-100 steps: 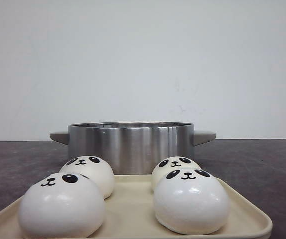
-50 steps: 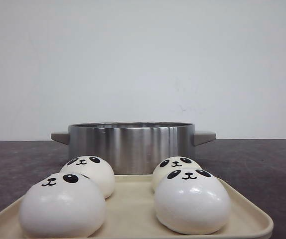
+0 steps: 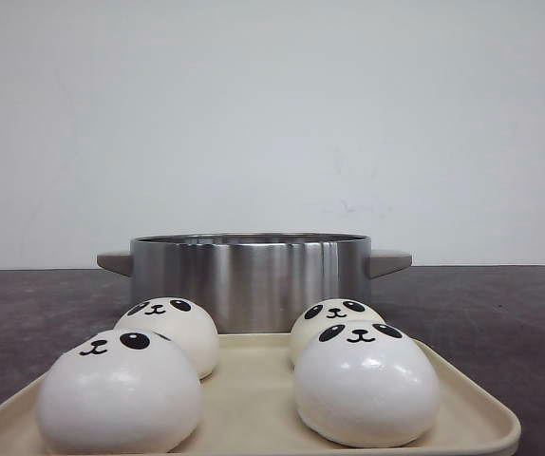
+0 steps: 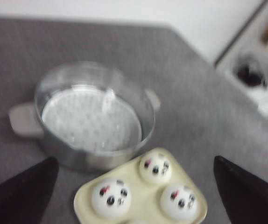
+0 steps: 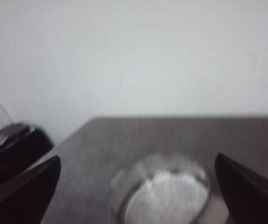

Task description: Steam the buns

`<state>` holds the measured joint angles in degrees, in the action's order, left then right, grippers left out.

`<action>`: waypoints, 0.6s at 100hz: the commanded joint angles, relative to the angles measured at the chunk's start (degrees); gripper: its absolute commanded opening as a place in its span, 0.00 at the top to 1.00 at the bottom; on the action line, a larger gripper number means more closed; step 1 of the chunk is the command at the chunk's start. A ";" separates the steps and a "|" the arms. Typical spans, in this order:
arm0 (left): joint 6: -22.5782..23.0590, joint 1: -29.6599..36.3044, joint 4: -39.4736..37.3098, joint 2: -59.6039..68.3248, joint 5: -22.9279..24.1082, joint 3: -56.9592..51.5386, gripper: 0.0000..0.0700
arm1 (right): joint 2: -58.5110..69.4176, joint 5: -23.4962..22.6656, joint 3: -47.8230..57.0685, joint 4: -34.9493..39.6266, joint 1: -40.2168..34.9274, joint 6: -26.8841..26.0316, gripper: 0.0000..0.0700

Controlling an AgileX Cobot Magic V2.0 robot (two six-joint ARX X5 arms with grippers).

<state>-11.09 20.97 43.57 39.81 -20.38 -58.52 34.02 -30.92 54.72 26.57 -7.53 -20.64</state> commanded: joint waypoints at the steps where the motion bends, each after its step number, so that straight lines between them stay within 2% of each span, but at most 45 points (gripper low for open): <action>1: 2.47 2.73 -1.05 0.90 2.56 -0.77 0.00 | 1.70 2.49 1.22 1.70 -2.97 3.23 0.06; 13: 2.21 8.22 -3.06 2.75 5.88 -0.77 0.00 | 5.92 9.88 1.22 5.75 -12.00 4.70 0.06; 27: 1.86 12.72 -3.34 4.72 9.40 -0.77 0.00 | 11.78 24.30 1.31 9.79 -26.69 4.13 0.06; 36: 1.86 14.58 -3.37 5.18 11.47 -0.77 0.00 | 16.55 32.96 1.38 10.62 -36.48 0.68 0.06; 44: 1.86 15.47 -3.39 5.22 12.96 -0.77 0.00 | 21.79 38.77 2.12 11.80 -42.91 -5.29 0.05; 52: 1.99 15.76 -3.37 5.20 13.88 -0.77 0.00 | 27.82 39.74 4.44 14.49 -45.13 -10.29 0.05; 60: 2.05 15.76 -3.32 5.14 14.62 -0.77 0.00 | 34.32 35.87 8.37 18.45 -44.76 -13.66 0.05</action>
<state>-9.80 36.29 40.71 44.73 -6.22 -58.52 63.51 6.79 59.53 42.94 -52.51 -27.57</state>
